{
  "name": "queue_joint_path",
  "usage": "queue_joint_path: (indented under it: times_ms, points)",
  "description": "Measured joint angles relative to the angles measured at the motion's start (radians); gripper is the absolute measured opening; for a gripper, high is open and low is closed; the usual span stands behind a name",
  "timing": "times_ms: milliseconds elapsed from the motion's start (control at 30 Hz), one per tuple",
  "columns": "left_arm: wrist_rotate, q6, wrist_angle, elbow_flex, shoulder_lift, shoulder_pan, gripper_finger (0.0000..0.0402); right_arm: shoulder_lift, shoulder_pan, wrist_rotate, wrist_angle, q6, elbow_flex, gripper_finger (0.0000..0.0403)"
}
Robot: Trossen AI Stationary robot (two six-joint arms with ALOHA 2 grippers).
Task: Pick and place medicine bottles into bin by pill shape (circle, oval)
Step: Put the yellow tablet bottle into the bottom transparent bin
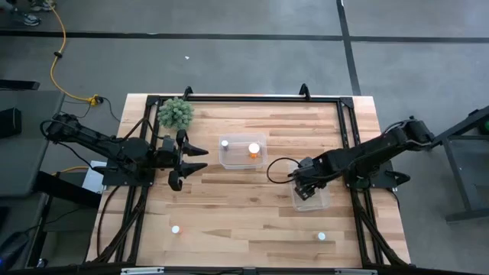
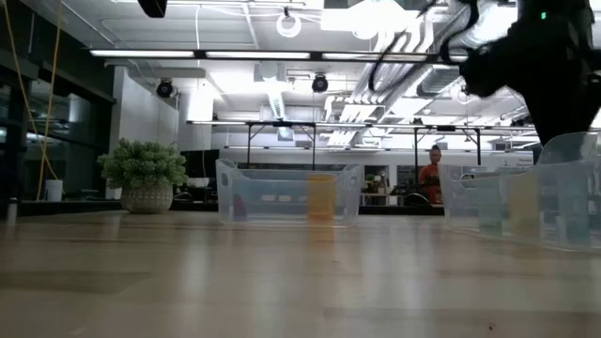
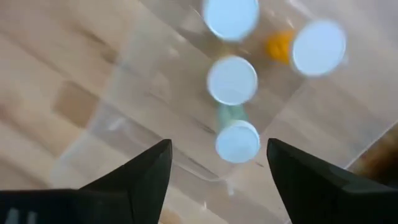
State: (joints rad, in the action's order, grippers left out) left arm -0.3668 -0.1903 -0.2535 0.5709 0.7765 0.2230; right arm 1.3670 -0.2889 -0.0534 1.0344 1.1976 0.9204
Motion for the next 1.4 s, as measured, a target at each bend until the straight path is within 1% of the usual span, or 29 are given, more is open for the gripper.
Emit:
queue_joint_path:
  times_ms: [100,167,267,400,467,533,667,767,833,967,1100,1200,1333,1400]
  points:
    - [0.002,-0.024,0.0,0.0,0.0,0.0,0.0188,-0.061,-0.013,0.05,-0.007,-0.07,0.034,0.0256]
    - [0.016,-0.043,0.0,0.0,-0.001,0.0,0.0188,-0.107,-0.033,0.1,-0.057,-0.117,0.047,0.0256]
    - [0.035,-0.066,-0.001,0.0,-0.003,0.0,0.0188,-0.166,-0.061,0.22,-0.183,-0.18,0.047,0.0256]
    - [0.024,-0.112,0.0,0.0,-0.003,0.0,0.0188,-0.179,-0.053,0.418,-0.342,-0.331,0.047,0.0256]
    - [0.01,-0.134,0.0,0.0,-0.003,0.0,0.0188,-0.175,-0.024,0.45,-0.445,-0.443,0.047,0.0254]
    - [-0.008,-0.159,-0.007,0.0,-0.003,0.0,0.0188,-0.169,0.015,0.431,-0.572,-0.572,0.046,0.0252]
    - [-0.055,-0.189,-0.054,0.0,-0.003,0.0,0.0188,-0.169,0.095,0.305,-0.785,-0.782,0.046,0.0248]
    - [-0.101,-0.184,-0.068,0.0,-0.003,0.0,0.0188,-0.169,0.15,0.219,-0.892,-0.891,0.046,0.0248]
    - [-0.124,-0.185,-0.066,0.0,-0.003,0.0,0.0188,-0.168,0.186,0.161,-0.955,-0.933,0.046,0.0248]
    - [-0.139,-0.158,-0.066,0.0,-0.003,0.0,0.0188,-0.138,0.235,0.04,-1.108,-0.939,0.045,0.0248]
    - [-0.14,-0.138,-0.065,0.0,-0.003,0.0,0.0188,-0.098,0.243,-0.048,-1.242,-0.921,0.045,0.0248]
    - [-0.14,-0.102,-0.063,0.0,-0.003,-0.006,0.0188,-0.082,0.242,-0.072,-1.292,-0.896,0.045,0.0248]
    - [-0.137,-0.017,-0.065,0.0,-0.003,-0.033,0.0188,-0.077,0.243,-0.072,-1.294,-0.884,0.045,0.0248]
    - [-0.117,0.005,-0.065,0.0,-0.003,-0.051,0.0188,-0.077,0.243,-0.072,-1.295,-0.884,0.045,0.0248]
